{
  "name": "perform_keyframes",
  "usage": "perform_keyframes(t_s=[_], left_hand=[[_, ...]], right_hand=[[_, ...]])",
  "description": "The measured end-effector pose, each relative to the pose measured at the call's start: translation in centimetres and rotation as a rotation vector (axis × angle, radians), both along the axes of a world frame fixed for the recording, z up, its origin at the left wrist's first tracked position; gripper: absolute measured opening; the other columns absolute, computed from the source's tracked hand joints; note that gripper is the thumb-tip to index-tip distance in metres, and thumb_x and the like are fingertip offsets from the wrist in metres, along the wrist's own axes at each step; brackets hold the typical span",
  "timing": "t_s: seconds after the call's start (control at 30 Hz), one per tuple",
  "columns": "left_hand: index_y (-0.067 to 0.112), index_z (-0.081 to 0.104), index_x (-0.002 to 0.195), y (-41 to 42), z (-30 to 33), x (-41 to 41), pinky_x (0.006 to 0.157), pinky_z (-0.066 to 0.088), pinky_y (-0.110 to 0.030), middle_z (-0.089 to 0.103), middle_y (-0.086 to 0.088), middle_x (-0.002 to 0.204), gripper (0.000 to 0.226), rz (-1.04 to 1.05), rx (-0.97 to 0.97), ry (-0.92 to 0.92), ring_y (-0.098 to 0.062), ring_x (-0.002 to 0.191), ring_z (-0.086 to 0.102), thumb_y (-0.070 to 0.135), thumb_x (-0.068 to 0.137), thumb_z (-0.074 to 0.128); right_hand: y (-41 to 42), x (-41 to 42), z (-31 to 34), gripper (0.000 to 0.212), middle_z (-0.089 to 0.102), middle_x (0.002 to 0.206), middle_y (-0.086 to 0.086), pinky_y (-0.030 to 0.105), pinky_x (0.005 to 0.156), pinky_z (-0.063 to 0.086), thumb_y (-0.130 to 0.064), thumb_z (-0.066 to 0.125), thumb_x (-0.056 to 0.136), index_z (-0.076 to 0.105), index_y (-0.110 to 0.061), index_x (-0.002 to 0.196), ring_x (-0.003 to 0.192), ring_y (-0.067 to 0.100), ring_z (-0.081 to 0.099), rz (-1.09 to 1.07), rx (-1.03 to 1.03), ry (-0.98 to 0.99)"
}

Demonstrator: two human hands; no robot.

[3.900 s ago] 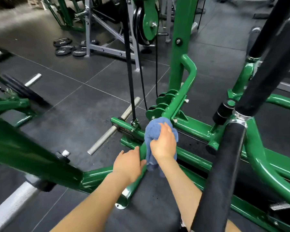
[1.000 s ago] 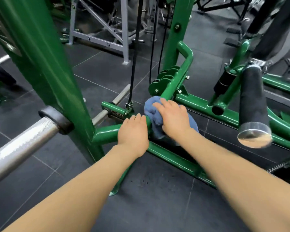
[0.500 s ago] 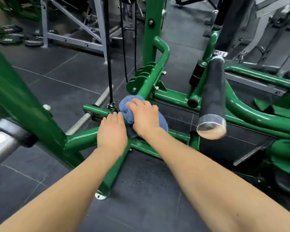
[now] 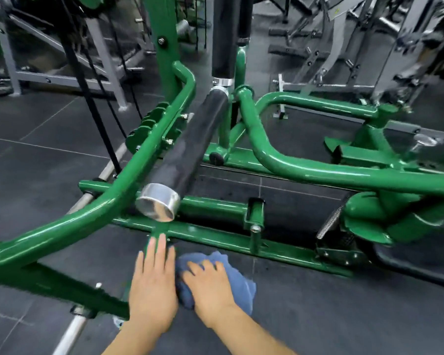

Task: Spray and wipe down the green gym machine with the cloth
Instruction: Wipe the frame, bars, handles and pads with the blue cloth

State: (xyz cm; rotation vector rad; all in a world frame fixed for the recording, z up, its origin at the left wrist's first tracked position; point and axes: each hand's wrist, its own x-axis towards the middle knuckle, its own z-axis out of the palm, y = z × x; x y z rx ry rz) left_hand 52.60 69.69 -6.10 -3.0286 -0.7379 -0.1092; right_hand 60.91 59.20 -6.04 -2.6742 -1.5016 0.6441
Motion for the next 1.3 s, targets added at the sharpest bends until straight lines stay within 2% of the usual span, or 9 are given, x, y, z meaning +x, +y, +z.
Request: perform_keyframes(t_s=[0.07,0.13,0.2,0.5,0.7,0.87,1.03,1.13,1.3], left_hand=[[0.004,0.064,0.124,-4.3,-0.8,1.4,0.104,0.033,-0.049,-0.009,-0.011,0.161,0.079,-0.032,-0.177,0.136,-0.028,0.149,0.002,0.018,0.048,0.074],[0.014,0.035,0.149,-8.4,-1.7,3.3,0.116,0.022,-0.043,-0.029,-0.008,0.155,0.082,-0.047,-0.238,0.211,-0.027,0.149,-0.007,0.014,0.071,0.063],[0.020,0.011,0.155,-11.6,-2.0,4.5,0.120,0.008,-0.037,-0.032,-0.008,0.155,0.077,-0.002,-0.369,0.376,-0.024,0.147,-0.019,0.010,0.087,0.047],[0.022,0.023,0.152,-17.7,-6.0,9.3,0.119,0.016,-0.039,-0.023,-0.007,0.159,0.065,0.180,-0.546,0.452,-0.023,0.148,-0.016,0.019,0.092,0.047],[0.019,0.040,0.140,-15.6,-8.4,11.7,0.120,0.009,-0.040,-0.026,-0.004,0.158,0.048,0.064,-0.543,0.481,-0.018,0.147,-0.018,0.012,0.094,0.048],[0.028,0.025,0.151,-12.3,-10.6,14.4,0.117,0.019,-0.038,-0.023,0.001,0.159,0.066,0.141,-0.633,0.366,-0.016,0.149,-0.008,0.013,0.092,0.049],[0.020,0.025,0.151,-10.2,-16.3,19.9,0.112,0.030,-0.030,-0.003,-0.005,0.162,0.054,0.310,-0.746,0.157,-0.019,0.143,0.027,0.031,0.100,0.038],[0.012,0.022,0.152,-9.9,-20.3,24.6,0.113,0.023,-0.027,0.008,-0.009,0.161,0.057,0.333,-0.803,0.068,-0.019,0.145,0.022,0.036,0.102,0.036],[0.003,0.023,0.150,-8.7,-26.9,31.6,0.112,0.017,-0.025,0.027,-0.013,0.156,0.059,0.420,-0.873,-0.331,-0.021,0.145,0.023,0.036,0.103,0.036]], right_hand=[[-4.9,1.5,-1.9,0.055,0.039,0.144,0.002,0.044,0.103,0.027,-0.011,0.058,0.084,0.043,-0.023,0.135,0.131,0.029,0.035,-0.175,-0.078,0.066],[-10.0,4.0,-3.1,0.056,0.040,0.142,-0.003,0.040,0.102,0.030,-0.007,0.052,0.084,0.042,-0.028,0.134,0.130,0.026,0.037,-0.379,-0.101,0.100],[-13.9,6.5,-3.6,0.057,0.039,0.142,-0.006,0.038,0.102,0.032,-0.007,0.050,0.083,0.040,-0.031,0.134,0.130,0.023,0.039,-0.490,-0.122,0.111],[-20.0,13.3,-6.6,0.065,0.024,0.155,-0.013,0.036,0.107,0.030,-0.017,0.047,0.085,0.031,-0.035,0.145,0.137,0.016,0.032,-0.571,-0.089,0.220],[-16.1,15.8,-9.8,0.067,0.021,0.157,-0.010,0.038,0.109,0.031,-0.017,0.048,0.087,0.026,-0.035,0.148,0.138,0.019,0.032,-0.602,-0.089,0.204],[-11.0,20.8,-11.0,0.066,0.026,0.154,-0.002,0.041,0.106,0.033,-0.018,0.055,0.087,0.029,-0.029,0.146,0.136,0.024,0.033,-0.567,-0.060,-0.002],[-8.8,26.5,-13.5,0.059,0.029,0.151,-0.003,0.041,0.104,0.031,-0.013,0.058,0.084,0.040,-0.029,0.138,0.136,0.024,0.031,-0.499,0.035,-0.148],[-8.0,30.2,-16.1,0.062,0.032,0.149,-0.004,0.040,0.103,0.032,-0.016,0.058,0.084,0.036,-0.030,0.140,0.133,0.024,0.035,-0.402,0.075,-0.213],[-6.2,33.8,-22.9,0.063,0.031,0.153,-0.001,0.039,0.106,0.034,-0.036,0.058,0.085,0.035,-0.030,0.144,0.134,0.027,0.037,-0.182,0.118,-0.185]])
